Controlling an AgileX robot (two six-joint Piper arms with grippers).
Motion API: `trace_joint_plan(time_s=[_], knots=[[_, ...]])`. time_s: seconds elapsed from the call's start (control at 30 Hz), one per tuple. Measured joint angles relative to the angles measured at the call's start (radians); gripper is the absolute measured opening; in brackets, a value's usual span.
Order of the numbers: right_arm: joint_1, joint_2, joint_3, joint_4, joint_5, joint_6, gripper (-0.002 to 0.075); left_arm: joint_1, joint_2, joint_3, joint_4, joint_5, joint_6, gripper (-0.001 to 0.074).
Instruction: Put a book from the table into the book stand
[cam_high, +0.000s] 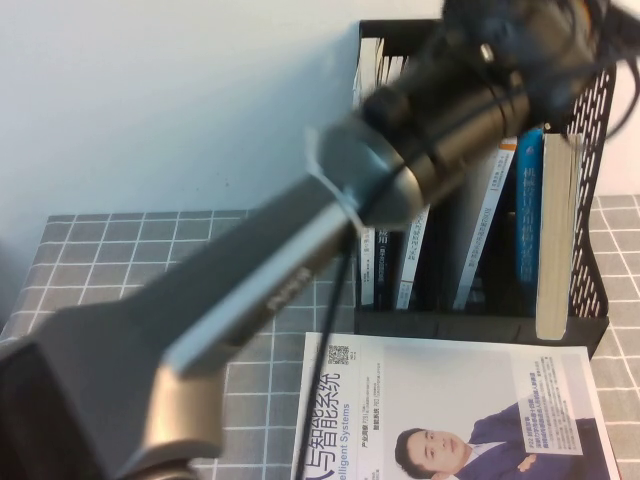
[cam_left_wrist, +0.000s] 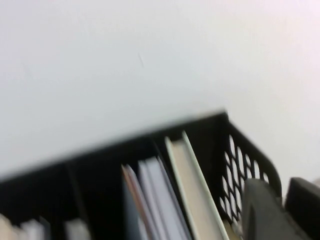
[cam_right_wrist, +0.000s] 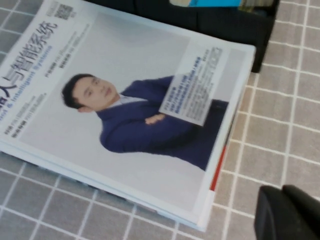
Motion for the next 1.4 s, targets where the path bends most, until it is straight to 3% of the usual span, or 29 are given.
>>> trace_joint_plan(time_s=[0.1, 0.3, 0.57, 0.7, 0.9, 1.0, 1.13, 1.4], knots=[[0.000, 0.000, 0.057, 0.115, -0.088, -0.069, -0.0003, 0.000, -0.071, -0.034, 0.006, 0.045, 0.084, 0.0033], [0.001, 0.104, 0.142, 0.387, -0.251, -0.297, -0.0003, 0.002, -0.215, -0.051, -0.021, 0.157, 0.209, 0.0003], [0.001, 0.458, 0.133, 0.564, -0.397, -0.589, -0.0003, 0.002, -0.323, -0.053, -0.411, 0.476, 0.599, 0.0001], [0.001, 0.654, 0.114, 0.790, -0.475, -0.863, -0.0003, 0.002, -0.336, -0.053, -0.562, 0.605, 0.719, 0.0001], [0.001, 0.875, 0.045, 1.297, -0.499, -1.353, -0.0003, 0.002, -0.372, -0.053, -0.626, 0.613, 0.809, 0.0001], [0.001, 0.981, 0.003, 1.461, -0.523, -1.531, -0.0003, 0.002, -0.414, -0.053, -0.628, 0.613, 0.817, 0.0001], [0.002, 1.071, -0.062, 1.512, -0.507, -1.643, -0.0003, 0.002, -0.475, -0.053, -0.630, 0.613, 0.825, 0.0001], [0.005, 1.097, -0.214, 1.514, -0.528, -1.687, -0.0003, 0.002, -0.587, 0.041, -0.630, 0.613, 0.825, 0.0000]])
